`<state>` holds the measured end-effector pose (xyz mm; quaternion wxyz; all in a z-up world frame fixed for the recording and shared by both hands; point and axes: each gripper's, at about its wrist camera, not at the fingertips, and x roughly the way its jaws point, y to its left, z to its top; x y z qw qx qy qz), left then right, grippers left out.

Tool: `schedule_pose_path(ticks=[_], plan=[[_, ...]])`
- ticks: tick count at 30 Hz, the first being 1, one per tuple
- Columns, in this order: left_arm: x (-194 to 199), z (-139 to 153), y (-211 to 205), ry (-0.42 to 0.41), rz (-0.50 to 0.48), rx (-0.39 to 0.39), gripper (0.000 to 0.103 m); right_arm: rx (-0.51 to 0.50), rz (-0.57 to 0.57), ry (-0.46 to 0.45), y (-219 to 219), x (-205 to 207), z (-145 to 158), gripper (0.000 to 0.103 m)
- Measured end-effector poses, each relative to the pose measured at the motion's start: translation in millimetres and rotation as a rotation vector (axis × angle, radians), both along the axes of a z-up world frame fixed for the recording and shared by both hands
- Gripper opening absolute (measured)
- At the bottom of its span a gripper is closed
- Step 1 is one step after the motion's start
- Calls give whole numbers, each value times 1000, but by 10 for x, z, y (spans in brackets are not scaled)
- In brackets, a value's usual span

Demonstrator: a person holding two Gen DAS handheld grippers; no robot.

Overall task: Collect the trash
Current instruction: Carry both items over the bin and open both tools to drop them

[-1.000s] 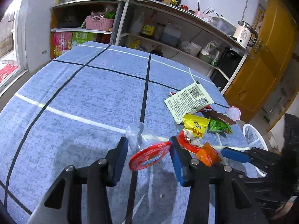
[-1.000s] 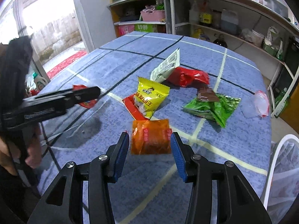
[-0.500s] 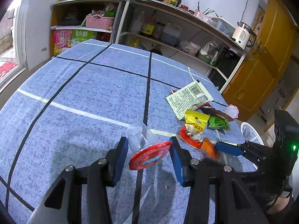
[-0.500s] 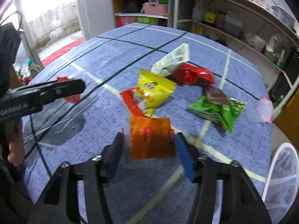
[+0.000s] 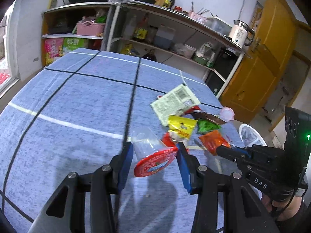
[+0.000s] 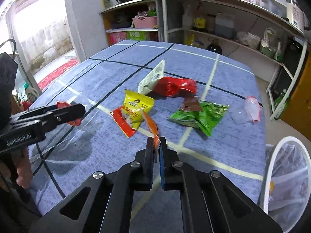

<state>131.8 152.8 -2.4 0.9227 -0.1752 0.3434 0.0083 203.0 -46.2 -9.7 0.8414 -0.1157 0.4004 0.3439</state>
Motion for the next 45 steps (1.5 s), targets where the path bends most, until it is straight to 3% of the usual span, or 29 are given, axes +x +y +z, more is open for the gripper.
schedule_pose_path(ticks=[11,22,34,45], plan=[[154,163,-509,-51,-110,-2,47,71,-77,-29,-547,-32,227,4],[441,327,-1367,-93,-291,11,47,95,-260,-50,-1491,-23,317,5],[904,402,-2382,-77,-499,42,47,96,-460,5,-2390,87,169,5],[1201,127,-2930,8,-582,29,48,83,-589,55,-2817,201,-31,7]])
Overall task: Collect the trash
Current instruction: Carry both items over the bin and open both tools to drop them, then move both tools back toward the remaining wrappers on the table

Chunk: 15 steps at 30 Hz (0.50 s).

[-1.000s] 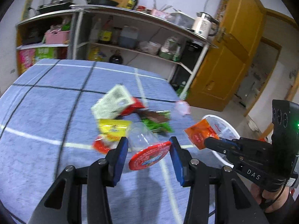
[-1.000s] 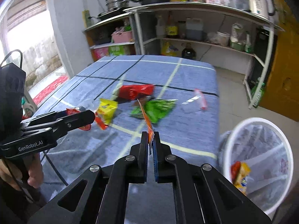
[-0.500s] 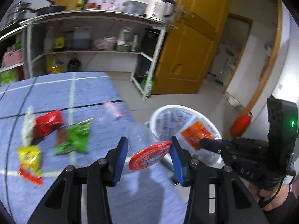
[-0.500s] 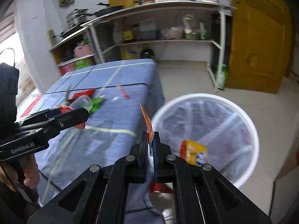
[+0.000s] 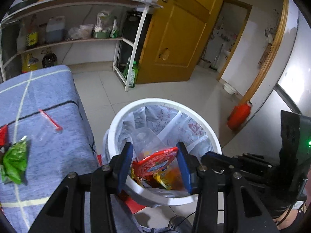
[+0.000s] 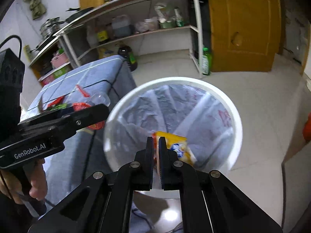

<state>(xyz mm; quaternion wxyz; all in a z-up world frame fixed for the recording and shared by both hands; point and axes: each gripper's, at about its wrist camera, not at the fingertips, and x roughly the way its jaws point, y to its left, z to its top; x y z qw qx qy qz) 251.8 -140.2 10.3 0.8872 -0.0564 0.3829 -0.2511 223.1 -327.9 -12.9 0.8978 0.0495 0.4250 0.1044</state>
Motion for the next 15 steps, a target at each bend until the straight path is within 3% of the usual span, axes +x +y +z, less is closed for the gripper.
schedule_pose_path(ticks=[5,7,10,15], plan=[[88,-105,-64,42,-9,0,49,8,-30,-3,-98,-10,9,9],[88,-120,-79,48,-7,-5,56,12,-31,-15,-102,-27,44,10],[91,-117,-50,46,-4,-10,57,21,-23,-33,-85,-49,96,17],[56,-38,40,33,6,-31,57,37,-2,-50,-4,-75,160,18]])
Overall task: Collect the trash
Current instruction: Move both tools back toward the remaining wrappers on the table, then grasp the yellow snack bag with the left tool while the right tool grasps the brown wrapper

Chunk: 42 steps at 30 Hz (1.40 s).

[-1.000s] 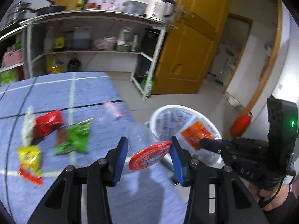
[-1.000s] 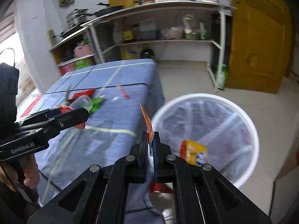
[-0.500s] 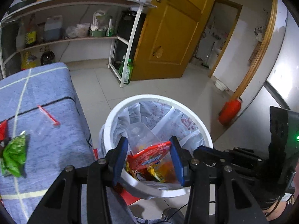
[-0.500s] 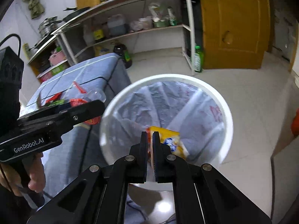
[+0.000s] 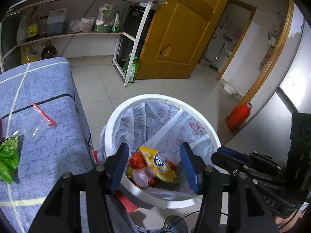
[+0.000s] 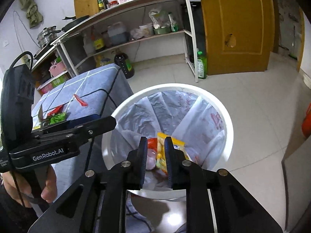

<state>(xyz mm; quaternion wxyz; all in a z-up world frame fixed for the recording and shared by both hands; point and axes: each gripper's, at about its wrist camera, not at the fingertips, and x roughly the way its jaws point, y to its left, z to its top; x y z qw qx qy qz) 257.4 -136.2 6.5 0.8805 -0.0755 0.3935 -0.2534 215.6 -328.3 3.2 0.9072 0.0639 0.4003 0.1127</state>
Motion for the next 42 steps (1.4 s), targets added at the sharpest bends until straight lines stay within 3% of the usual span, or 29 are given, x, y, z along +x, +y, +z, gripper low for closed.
schedule_pose_path(ticks=[10,17,25,33,42], plan=[[-297,314,579,-78,99,-51,57,48,82,-53,297,-60,169,18],[-495,437,1189,-125,231,-34,57,63,195,-72,769,-72,238,18],[-730,420,1904,-163,380,46,59,70,303,-84,1330,-38,337,18],[-700,135,2370,-101,479,81,61,56,402,-83,1928,48,358,18],[-624,-126,2495,-19,465,85,61,-3,494,-66,2485,212,219,18]])
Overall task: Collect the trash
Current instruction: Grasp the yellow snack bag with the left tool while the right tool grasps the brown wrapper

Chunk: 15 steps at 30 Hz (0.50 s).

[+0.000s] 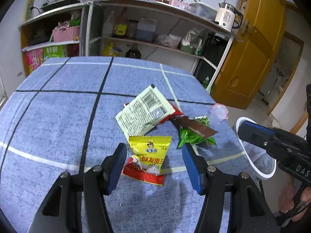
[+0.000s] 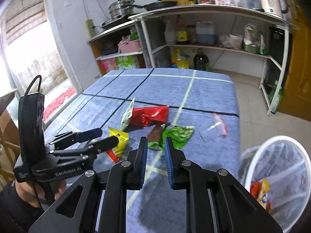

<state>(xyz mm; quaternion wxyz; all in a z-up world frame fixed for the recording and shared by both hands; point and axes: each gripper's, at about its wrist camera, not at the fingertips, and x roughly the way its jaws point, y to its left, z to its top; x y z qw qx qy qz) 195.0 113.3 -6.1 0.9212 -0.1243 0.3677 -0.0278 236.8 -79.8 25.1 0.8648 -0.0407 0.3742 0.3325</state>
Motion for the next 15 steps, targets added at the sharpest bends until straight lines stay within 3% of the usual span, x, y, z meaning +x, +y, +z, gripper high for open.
schedule_pose_path(ticks=[6,9,10,15], plan=[[113,-129,-4,52,3,10,61,-19,6,2,71,119,-96,21],[164,-189,-10,84,6,11,60,-23,7,15,110,172,-124,37],[163,-191,-14,84,0,9,58,-25,9,16,120,178,-132,43],[117,-212,62,84,22,-24,39,-72,23,7,263,216,-187,43]])
